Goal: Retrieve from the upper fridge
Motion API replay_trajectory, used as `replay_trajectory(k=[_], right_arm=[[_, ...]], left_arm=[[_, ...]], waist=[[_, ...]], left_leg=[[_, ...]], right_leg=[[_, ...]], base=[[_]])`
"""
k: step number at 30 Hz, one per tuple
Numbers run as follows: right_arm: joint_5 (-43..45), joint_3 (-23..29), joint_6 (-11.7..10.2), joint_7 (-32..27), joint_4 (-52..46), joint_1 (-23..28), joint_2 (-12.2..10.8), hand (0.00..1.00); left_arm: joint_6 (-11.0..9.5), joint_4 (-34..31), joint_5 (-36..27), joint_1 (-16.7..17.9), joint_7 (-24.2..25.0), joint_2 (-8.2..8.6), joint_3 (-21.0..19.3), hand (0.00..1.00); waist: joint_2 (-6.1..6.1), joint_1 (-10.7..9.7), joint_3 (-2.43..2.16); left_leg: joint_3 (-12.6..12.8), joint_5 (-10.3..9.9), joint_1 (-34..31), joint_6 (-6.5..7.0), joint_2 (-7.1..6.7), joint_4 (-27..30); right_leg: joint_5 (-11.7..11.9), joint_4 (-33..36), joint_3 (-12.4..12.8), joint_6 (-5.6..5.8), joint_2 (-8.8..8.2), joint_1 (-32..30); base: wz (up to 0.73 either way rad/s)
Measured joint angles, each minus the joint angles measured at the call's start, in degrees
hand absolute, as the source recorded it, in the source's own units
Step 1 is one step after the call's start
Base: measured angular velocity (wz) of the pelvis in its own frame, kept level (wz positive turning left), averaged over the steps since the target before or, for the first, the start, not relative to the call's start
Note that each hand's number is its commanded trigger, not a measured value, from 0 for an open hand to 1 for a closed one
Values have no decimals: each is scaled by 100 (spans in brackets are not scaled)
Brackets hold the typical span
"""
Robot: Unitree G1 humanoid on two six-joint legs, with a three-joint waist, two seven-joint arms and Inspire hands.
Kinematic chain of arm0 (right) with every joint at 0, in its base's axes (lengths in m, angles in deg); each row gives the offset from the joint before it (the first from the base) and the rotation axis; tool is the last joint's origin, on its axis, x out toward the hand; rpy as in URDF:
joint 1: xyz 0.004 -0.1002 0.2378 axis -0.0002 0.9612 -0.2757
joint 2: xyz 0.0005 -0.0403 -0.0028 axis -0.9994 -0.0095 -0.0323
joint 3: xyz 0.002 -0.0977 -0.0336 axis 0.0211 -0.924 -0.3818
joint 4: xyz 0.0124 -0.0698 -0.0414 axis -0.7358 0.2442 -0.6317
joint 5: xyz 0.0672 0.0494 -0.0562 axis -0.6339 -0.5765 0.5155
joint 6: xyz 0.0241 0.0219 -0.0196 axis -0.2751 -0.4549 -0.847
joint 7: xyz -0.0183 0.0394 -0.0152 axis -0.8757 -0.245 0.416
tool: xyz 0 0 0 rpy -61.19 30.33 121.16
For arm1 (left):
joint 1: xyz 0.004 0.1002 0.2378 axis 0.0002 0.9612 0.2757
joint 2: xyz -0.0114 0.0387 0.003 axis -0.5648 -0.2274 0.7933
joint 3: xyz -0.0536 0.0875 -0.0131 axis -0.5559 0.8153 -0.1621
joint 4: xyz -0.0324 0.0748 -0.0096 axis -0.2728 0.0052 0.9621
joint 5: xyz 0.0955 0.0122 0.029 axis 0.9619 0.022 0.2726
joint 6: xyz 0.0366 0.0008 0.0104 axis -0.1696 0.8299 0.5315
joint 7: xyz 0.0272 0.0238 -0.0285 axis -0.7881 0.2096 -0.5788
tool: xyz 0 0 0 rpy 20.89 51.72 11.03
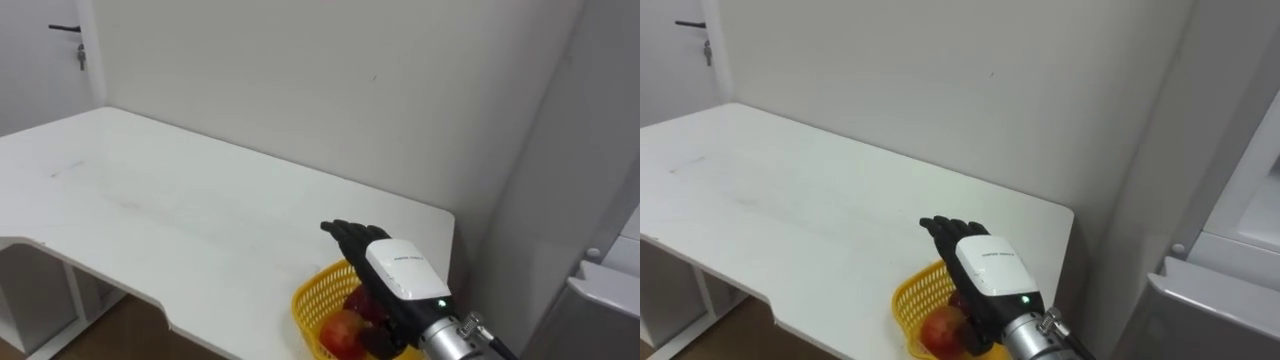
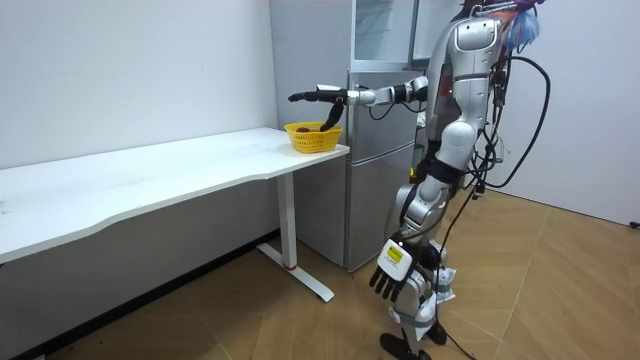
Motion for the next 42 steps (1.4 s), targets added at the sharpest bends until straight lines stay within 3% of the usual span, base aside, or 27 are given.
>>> replay_trajectory(k=[7, 11, 16, 23, 26, 32, 38, 42], right_arm=[[-530, 122, -24, -1, -48, 1, -8, 0], [-1029, 398, -43, -12, -238, 3, -18, 0], [-1608, 416, -53, -11, -817, 99, -29, 0], [-2559, 431, -32, 277, -1974, 1234, -64, 0], [-3011, 438, -32, 383, -2163, 1768, -203, 0], [-3076, 844, -42, 490, -2854, 2493, -280, 0], [-3031, 1006, -192, 593, -3523, 3132, -312, 0], [-3008, 1338, -196, 607, -3723, 3314, -307, 0]], left_arm=[[14, -164, 101, 88, -40, 48, -68, 0], [24, -172, 105, 87, -40, 131, -66, 0], [117, -174, 99, 96, -38, 182, -70, 0], [117, -171, 69, 133, -66, 245, -72, 0], [87, -166, -159, 163, -184, 293, -60, 0], [65, -168, -162, 299, -425, 304, -67, 0], [51, -149, -369, 342, -620, 344, -64, 0], [17, -154, -582, 373, -626, 351, -59, 0]], waist=[[48, -11, -31], [151, -58, -101], [312, -257, -118], [509, -621, -136], [615, -780, -102], [715, -1127, -162], [732, -1537, -174], [725, -1660, -169]], left_leg=[[0, 2, -5, 3, -11, 2], [18, 5, 9, 8, -11, 2], [168, 5, 55, 8, 25, -16], [375, -18, 131, 43, 52, -40], [493, -36, 195, 68, 64, -52], [835, -42, 168, 86, 109, -91], [972, -46, 259, 89, 129, -173], [1128, -48, 326, 89, 146, -222]], right_leg=[[0, -1, 11, 0, -7, 1], [3, 10, 38, 4, -12, 3], [4, 82, 163, 3, -8, -41], [25, 106, 363, 10, 0, -54], [25, 187, 503, 16, -1, -75], [80, 184, 871, 34, 51, -256], [81, 187, 1041, 37, 86, -243], [80, 185, 1157, 37, 96, -269]], base=[[0], [0], [-13], [-16], [-22], [-29], [-13], [-19]])
